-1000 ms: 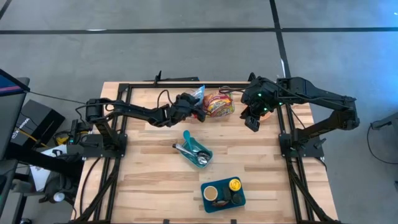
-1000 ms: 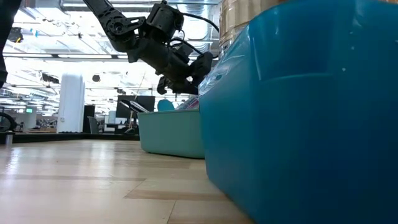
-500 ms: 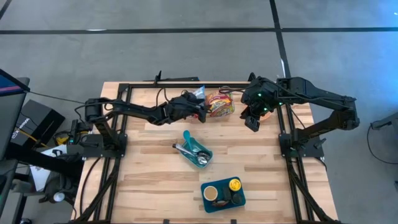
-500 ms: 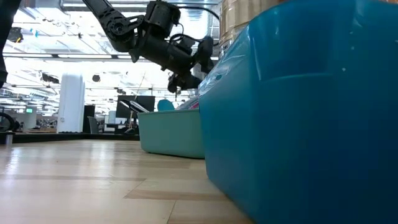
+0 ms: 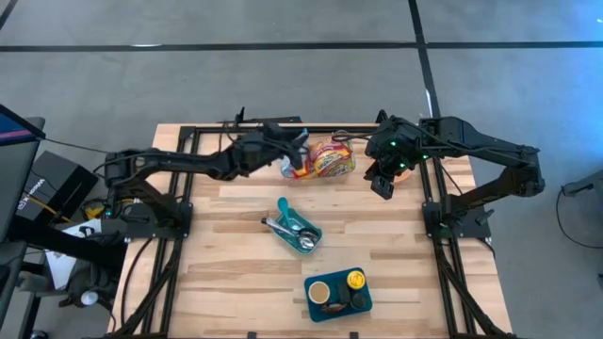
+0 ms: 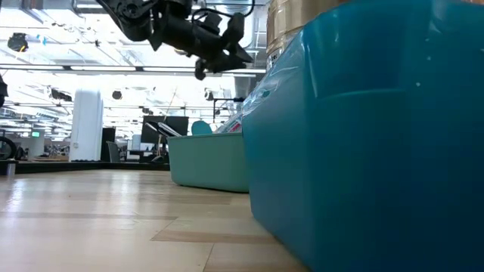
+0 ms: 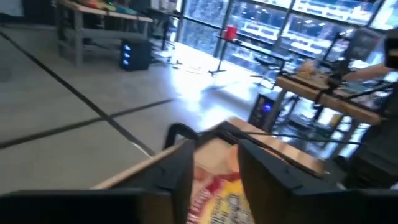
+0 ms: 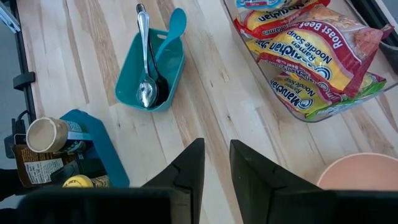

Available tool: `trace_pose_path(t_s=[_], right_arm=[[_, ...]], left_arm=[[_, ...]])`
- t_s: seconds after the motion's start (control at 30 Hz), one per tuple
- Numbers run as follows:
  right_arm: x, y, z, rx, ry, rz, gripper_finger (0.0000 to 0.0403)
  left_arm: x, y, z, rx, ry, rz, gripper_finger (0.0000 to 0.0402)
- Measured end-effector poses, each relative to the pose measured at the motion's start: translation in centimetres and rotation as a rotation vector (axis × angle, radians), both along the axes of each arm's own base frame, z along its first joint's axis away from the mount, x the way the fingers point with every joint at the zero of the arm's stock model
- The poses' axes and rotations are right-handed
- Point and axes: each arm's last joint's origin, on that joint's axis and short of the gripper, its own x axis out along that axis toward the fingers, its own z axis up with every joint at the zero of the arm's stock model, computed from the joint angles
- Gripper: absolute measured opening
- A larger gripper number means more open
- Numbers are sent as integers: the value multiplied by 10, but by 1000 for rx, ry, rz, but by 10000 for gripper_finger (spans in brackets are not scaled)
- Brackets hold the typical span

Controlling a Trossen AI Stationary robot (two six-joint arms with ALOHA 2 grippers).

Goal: Pick & Place Food Item
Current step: Return to Home Position

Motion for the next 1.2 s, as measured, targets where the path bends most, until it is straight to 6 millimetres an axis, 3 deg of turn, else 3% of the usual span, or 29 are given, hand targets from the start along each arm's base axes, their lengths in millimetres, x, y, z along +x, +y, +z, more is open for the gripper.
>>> trace_pose_path(t_s=[0.13, 0.27, 0.43, 0.67, 0.83, 1.0, 1.2], right_arm=[[0, 0, 0, 0, 0, 1, 71], [0, 0, 0, -5, -5, 6, 71], [1, 0, 1, -9, -17, 10, 71], [6, -1, 4, -51, -70, 55, 71], [9, -2, 7, -107, -113, 121, 54], [11, -6, 10, -116, -161, 174, 6], [10, -17, 16, -85, -242, 175, 2]], left_arm=[[-10, 8, 6, 19, 46, 51, 62], [-16, 16, -3, -19, 147, 77, 9], [-21, 18, -18, -144, 251, 86, 8], [-18, 9, -22, -265, 249, -181, 2], [-24, 3, -6, -268, 197, -300, 2], [-38, -2, 22, -221, 111, -309, 3], [-59, -10, 52, -169, 17, -317, 1]])
